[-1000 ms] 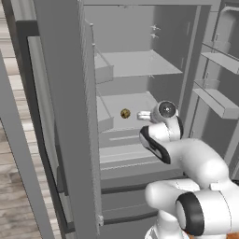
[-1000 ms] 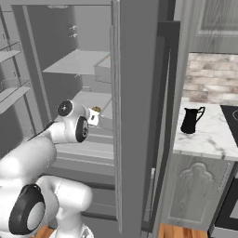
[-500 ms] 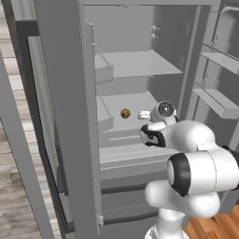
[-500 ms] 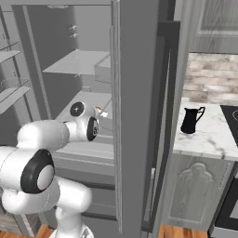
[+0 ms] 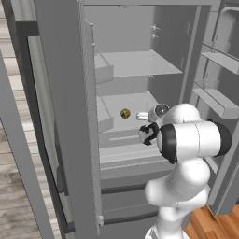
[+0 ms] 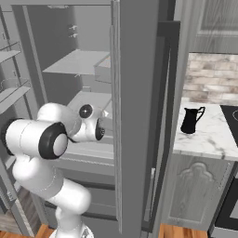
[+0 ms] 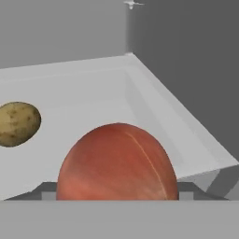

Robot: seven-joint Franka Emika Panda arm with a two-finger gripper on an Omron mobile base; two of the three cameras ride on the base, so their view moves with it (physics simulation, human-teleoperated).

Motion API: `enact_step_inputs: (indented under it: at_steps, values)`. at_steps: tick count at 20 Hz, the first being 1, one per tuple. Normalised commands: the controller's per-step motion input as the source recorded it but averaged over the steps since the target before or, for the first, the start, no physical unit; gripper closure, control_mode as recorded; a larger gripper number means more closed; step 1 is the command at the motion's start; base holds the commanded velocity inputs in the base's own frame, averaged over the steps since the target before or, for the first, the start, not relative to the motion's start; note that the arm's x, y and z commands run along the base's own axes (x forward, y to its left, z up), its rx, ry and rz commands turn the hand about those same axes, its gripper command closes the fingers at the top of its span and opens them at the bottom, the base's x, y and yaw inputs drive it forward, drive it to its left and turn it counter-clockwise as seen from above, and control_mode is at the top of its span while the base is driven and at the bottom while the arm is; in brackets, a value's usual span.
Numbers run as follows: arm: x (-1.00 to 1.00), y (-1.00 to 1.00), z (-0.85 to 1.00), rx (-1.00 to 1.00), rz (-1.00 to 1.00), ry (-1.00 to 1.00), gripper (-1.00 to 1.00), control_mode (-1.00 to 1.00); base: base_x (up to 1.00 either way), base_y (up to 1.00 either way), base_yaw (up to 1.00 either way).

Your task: Move the onion and potato from the top shelf to the second highest shelf to make space. Then, place the pitcher from the counter on the cleared top shelf.

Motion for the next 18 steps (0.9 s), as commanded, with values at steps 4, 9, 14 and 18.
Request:
enact_step_inputs:
  at_steps: [4, 9, 14, 18]
  values:
    - [0.56, 0.00, -0.22, 0.00, 0.00, 0.00, 1.00, -1.00, 0.00, 0.00, 0.00]
    - [0.61, 0.00, -0.19, 0.00, 0.00, 0.00, 1.00, -1.00, 0.00, 0.00, 0.00]
    - [0.61, 0.00, -0.12, 0.00, 0.00, 0.00, -1.00, -1.00, 0.00, 0.00, 0.00]
    - [0.55, 0.07, -0.08, 0.00, 0.00, 0.00, -1.00, -1.00, 0.00, 0.00, 0.00]
